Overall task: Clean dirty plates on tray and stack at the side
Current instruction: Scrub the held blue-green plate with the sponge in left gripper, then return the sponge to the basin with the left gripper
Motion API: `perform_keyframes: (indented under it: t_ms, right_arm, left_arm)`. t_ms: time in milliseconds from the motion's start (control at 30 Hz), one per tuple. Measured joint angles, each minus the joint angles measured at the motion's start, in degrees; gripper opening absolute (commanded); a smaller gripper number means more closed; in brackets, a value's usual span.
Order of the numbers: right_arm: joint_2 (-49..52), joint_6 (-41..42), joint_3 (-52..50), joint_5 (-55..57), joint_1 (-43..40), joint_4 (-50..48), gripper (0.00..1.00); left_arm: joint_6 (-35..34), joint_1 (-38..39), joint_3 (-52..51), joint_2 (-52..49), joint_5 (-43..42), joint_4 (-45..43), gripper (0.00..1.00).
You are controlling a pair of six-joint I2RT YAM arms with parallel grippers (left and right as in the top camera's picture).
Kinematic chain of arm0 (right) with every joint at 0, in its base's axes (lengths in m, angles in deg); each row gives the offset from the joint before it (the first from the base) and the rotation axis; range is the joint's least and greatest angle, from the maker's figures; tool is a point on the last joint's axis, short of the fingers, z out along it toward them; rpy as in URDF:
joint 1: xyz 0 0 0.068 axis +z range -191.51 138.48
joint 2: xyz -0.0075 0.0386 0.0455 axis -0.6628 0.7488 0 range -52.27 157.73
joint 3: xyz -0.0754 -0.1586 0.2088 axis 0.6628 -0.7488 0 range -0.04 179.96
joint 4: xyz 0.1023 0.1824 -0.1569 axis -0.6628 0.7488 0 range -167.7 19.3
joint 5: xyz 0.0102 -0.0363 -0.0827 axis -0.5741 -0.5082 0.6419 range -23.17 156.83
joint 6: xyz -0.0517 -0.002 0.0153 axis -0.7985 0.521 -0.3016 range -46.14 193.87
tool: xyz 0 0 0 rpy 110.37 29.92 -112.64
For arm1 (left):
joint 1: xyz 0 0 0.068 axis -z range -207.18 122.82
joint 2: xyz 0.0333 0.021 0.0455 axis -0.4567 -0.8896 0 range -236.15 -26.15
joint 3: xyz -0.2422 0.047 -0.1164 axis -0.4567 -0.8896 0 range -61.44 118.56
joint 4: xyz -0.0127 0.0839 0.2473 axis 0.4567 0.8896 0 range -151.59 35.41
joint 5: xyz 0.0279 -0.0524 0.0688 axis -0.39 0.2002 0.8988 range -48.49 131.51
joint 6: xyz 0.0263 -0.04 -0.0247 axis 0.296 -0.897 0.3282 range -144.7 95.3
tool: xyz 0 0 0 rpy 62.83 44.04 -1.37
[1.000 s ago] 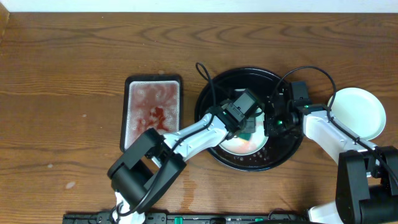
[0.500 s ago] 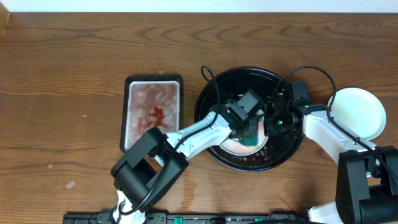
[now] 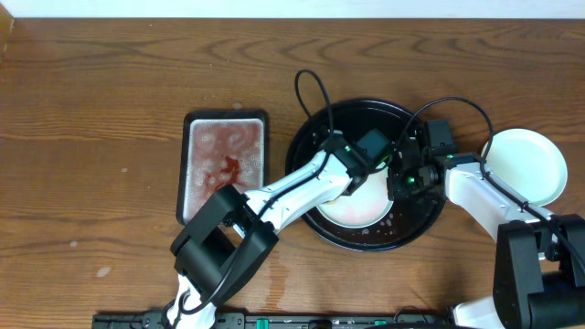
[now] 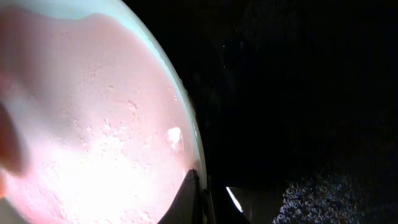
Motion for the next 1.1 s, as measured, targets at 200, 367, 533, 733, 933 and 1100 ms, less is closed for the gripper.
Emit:
perform_keyframes:
  t_ms: [200, 367, 533, 733, 933, 1100]
  right_arm:
    - [0.0, 0.0, 0.0, 0.0, 0.0, -0.1, 0.01]
    - [0.0, 0.0, 0.0, 0.1, 0.0, -0.2, 0.01]
    - [0.0, 0.0, 0.0, 0.1, 0.0, -0.2, 0.01]
    - [0.0, 0.0, 0.0, 0.1, 0.0, -0.2, 0.01]
    - [0.0, 0.0, 0.0, 0.1, 0.0, -0.3, 0.01]
    - [0.0, 0.0, 0.0, 0.1, 0.0, -0.4, 0.01]
  left_arm:
    - [0.6, -1.8, 3.0, 1.8, 0.4, 4.4, 0.07]
    - [1.5, -2.4, 3.0, 8.9, -0.7, 10.1, 0.07]
    - [4.1, -8.5, 3.2, 14.5, -0.7, 15.1, 0.07]
    - [6.4, -23.6, -4.0, 14.7, -2.4, 9.9, 0.08]
    - [14.4, -33.3, -9.8, 14.0, -12.7, 5.0, 0.33]
    - [17.7, -34.1, -9.8, 17.7, -17.3, 5.7, 0.55]
